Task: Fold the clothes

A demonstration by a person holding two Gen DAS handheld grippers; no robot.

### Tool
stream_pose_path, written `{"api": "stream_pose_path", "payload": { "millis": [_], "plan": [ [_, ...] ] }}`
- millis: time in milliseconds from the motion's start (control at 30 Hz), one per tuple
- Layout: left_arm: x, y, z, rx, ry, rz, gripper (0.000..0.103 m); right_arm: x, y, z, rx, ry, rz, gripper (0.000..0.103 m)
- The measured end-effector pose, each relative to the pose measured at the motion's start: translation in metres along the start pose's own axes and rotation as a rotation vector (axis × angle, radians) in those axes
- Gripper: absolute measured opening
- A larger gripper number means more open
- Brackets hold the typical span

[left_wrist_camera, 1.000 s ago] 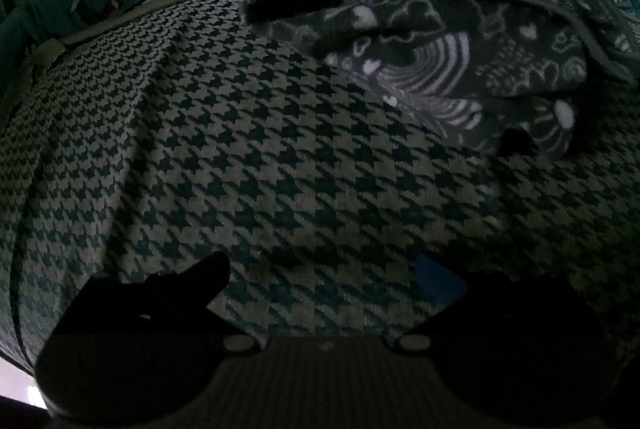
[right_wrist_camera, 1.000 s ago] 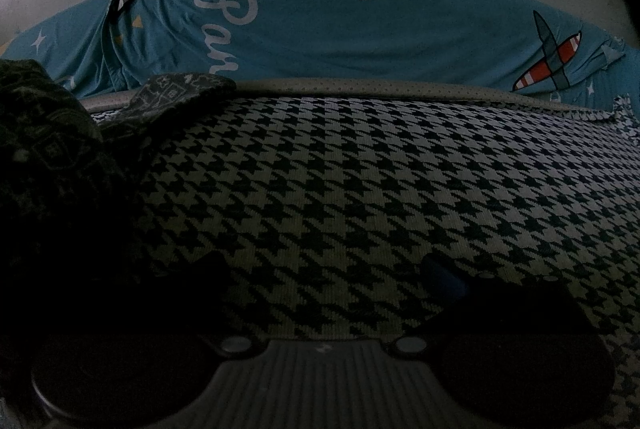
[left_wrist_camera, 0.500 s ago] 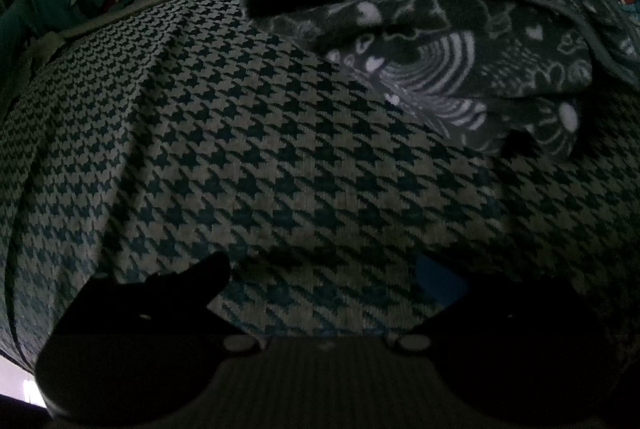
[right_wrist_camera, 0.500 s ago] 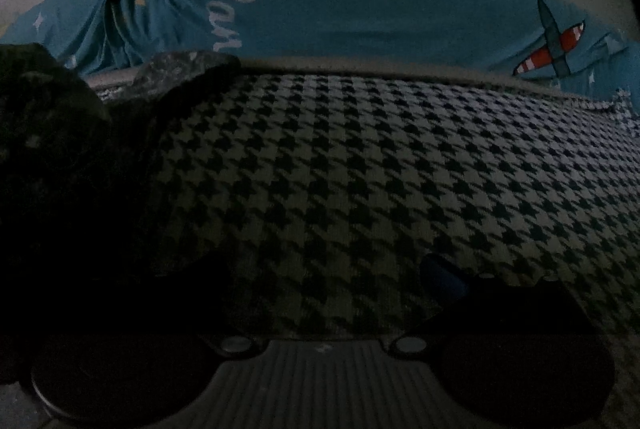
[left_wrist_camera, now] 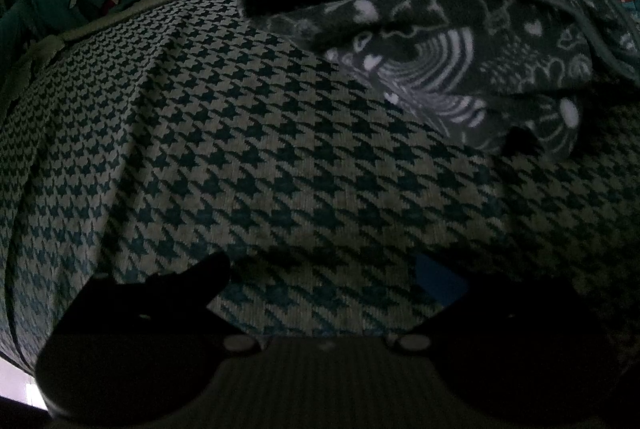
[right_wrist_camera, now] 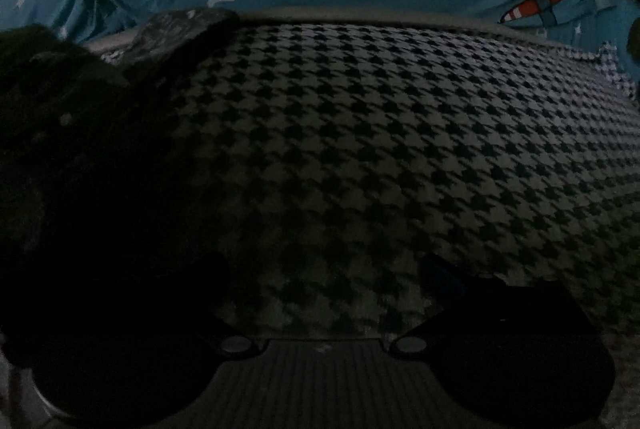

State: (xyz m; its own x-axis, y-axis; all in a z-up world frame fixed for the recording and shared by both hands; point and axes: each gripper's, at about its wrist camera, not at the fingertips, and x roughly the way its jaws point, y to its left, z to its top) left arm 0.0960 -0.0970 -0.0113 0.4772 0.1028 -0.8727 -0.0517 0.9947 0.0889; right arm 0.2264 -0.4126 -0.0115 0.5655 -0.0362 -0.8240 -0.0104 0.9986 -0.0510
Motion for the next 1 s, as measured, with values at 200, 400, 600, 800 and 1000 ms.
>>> {"api": "stream_pose_path", "payload": {
  "millis": [200,400,600,800,1000],
  "plan": [
    [-0.002,-0.001,-0.002,0.009,-0.004,-0.002,0.103,-0.029,0.007,-0.007,0.013,-0.023,0.032,0.103],
    [-0.002,0.000,-0.002,0.003,0.001,-0.002,0.103,-0.041,0.027,-0.026,-0.005,-0.006,0.096,0.103],
    [-0.002,0.001,-0.001,0.007,0.002,0.001,0.103,-0.053,0.047,-0.046,-0.025,0.012,0.159,0.103],
    [-0.002,-0.001,-0.001,0.002,0.003,0.004,0.103,-0.063,0.066,-0.065,-0.043,0.029,0.218,0.103],
    [-0.002,0.000,-0.001,0.004,0.002,0.008,0.103,-0.066,0.075,-0.078,-0.053,0.033,0.245,0.103]
  ]
}}
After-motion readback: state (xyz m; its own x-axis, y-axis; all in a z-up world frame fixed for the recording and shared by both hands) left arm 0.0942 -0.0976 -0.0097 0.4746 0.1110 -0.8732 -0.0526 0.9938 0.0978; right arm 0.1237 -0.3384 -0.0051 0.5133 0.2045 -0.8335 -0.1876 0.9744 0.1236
